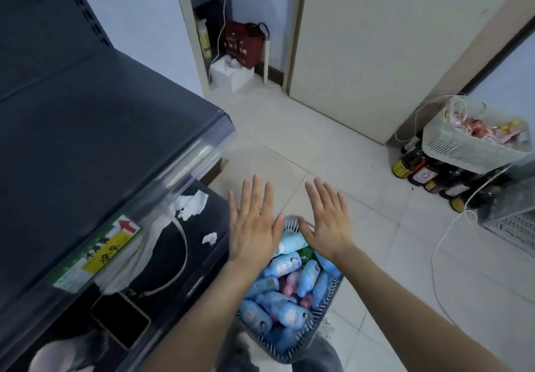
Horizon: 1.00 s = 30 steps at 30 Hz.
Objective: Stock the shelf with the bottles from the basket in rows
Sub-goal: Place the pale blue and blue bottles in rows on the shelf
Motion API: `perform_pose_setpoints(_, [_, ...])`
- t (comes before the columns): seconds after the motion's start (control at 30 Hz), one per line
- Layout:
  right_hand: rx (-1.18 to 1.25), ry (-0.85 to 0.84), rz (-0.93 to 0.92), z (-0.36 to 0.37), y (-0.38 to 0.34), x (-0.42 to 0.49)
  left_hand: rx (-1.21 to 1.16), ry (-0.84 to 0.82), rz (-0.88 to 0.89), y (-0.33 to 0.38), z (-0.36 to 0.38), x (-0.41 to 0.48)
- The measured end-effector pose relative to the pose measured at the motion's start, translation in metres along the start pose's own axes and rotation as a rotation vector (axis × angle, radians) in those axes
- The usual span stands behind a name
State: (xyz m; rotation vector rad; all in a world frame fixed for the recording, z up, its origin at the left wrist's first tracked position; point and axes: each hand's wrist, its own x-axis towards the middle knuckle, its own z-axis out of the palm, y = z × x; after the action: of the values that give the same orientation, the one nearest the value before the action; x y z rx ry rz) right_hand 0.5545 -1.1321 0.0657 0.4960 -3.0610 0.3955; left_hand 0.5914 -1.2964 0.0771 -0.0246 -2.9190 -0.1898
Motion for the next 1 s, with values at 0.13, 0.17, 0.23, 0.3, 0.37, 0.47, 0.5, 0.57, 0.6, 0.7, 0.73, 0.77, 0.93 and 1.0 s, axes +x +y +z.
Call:
perform_pose_setpoints(0.13, [0.013,-0.152,-0.094,0.037,0.035,0.013,0.008,-0.119,-0.181,0.015,0.039,-0.002])
perform_pose_setpoints(0.17, [0.019,-0.193,-0.132,0.047,0.043,0.015,0.017,-0.155,-0.231,0.021,0.050,-0.005])
perform_pose_setpoints(0.23, [0.039,-0.260,-0.209,0.067,0.058,0.019,0.020,-0.221,-0.326,0.034,0.071,-0.011])
perform_pose_setpoints(0.3, [0.056,-0.317,-0.266,0.089,0.073,0.022,0.003,-0.269,-0.429,0.047,0.093,-0.018])
perform_pose_setpoints(0.37, [0.070,-0.356,-0.334,0.112,0.088,0.024,-0.028,-0.308,-0.526,0.058,0.114,-0.023])
perform_pose_setpoints(0.47, [0.049,-0.430,-0.399,0.149,0.106,0.026,-0.085,-0.377,-0.629,0.069,0.144,-0.032])
perform_pose_setpoints(0.5, [0.040,-0.457,-0.409,0.163,0.111,0.027,-0.099,-0.384,-0.659,0.072,0.156,-0.035])
perform_pose_setpoints(0.57, [0.017,-0.512,-0.429,0.193,0.121,0.030,-0.122,-0.378,-0.719,0.076,0.180,-0.041])
perform_pose_setpoints(0.6, [0.006,-0.535,-0.439,0.210,0.127,0.032,-0.130,-0.375,-0.742,0.078,0.192,-0.042])
perform_pose_setpoints(0.7, [-0.024,-0.570,-0.460,0.251,0.138,0.039,-0.138,-0.380,-0.793,0.082,0.230,-0.051])
perform_pose_setpoints(0.73, [-0.041,-0.571,-0.473,0.263,0.140,0.041,-0.133,-0.378,-0.812,0.083,0.241,-0.054])
perform_pose_setpoints(0.77, [-0.058,-0.564,-0.488,0.274,0.141,0.044,-0.131,-0.369,-0.827,0.084,0.252,-0.058])
perform_pose_setpoints(0.93, [-0.018,-0.535,-0.442,0.319,0.147,0.053,-0.171,-0.446,-0.911,0.088,0.294,-0.076])
perform_pose_setpoints(1.0, [-0.018,-0.586,-0.422,0.328,0.148,0.054,-0.236,-0.488,-0.976,0.091,0.304,-0.080])
